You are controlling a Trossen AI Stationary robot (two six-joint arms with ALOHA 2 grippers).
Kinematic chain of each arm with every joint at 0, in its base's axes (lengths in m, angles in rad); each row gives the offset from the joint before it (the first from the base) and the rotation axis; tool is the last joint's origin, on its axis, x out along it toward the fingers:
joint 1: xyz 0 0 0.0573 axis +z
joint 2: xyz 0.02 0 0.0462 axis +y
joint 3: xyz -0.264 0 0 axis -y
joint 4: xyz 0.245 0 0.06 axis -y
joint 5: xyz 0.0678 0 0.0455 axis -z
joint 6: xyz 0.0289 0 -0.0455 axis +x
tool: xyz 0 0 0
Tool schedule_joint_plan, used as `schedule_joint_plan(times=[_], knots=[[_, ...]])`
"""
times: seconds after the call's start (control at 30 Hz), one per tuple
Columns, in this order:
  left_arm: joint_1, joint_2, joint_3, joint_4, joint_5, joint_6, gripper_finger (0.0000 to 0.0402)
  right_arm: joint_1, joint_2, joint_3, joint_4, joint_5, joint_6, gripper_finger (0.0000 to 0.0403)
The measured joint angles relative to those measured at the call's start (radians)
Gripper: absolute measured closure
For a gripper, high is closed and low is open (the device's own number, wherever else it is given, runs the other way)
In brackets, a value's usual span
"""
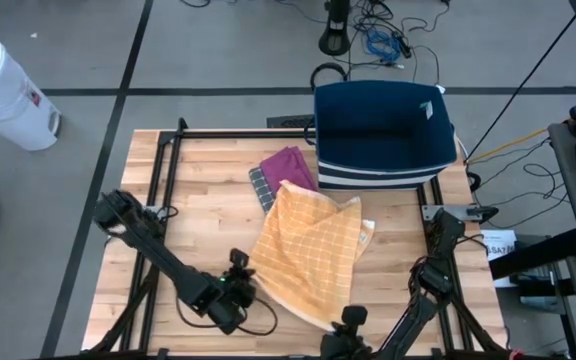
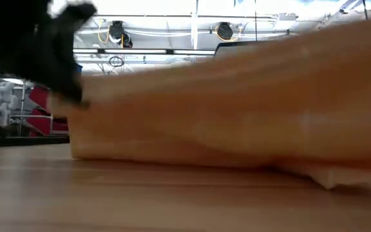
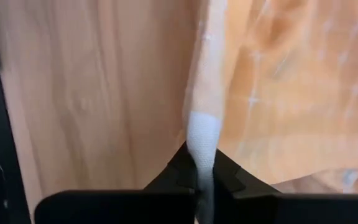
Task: Fold towel
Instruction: Fold the orange checkered towel
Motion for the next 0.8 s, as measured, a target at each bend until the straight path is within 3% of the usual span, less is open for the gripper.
schedule_joint_plan(times=[0.2, 0.43, 0.6, 0.8], knots=[[-0.029, -0.217, 0.005, -0.012, -0.203, 0.038, 0.04, -0.014, -0.121, 0.0, 0.0, 0.169, -0.067, 0.0403], [-0.037, -0.502, 0.088, 0.1, -0.329, 0.287, 0.0401, -0.023, -0.364, 0.0, 0.019, 0.337, -0.216, 0.0403], [-0.024, -0.64, 0.224, 0.193, -0.28, 0.501, 0.0401, -0.021, -0.566, 0.0, 0.074, 0.435, -0.367, 0.0403], [0.002, -0.674, 0.418, 0.196, -0.219, 0.612, 0.0401, -0.022, -0.746, 0.002, 0.327, 0.547, -0.728, 0.0403]])
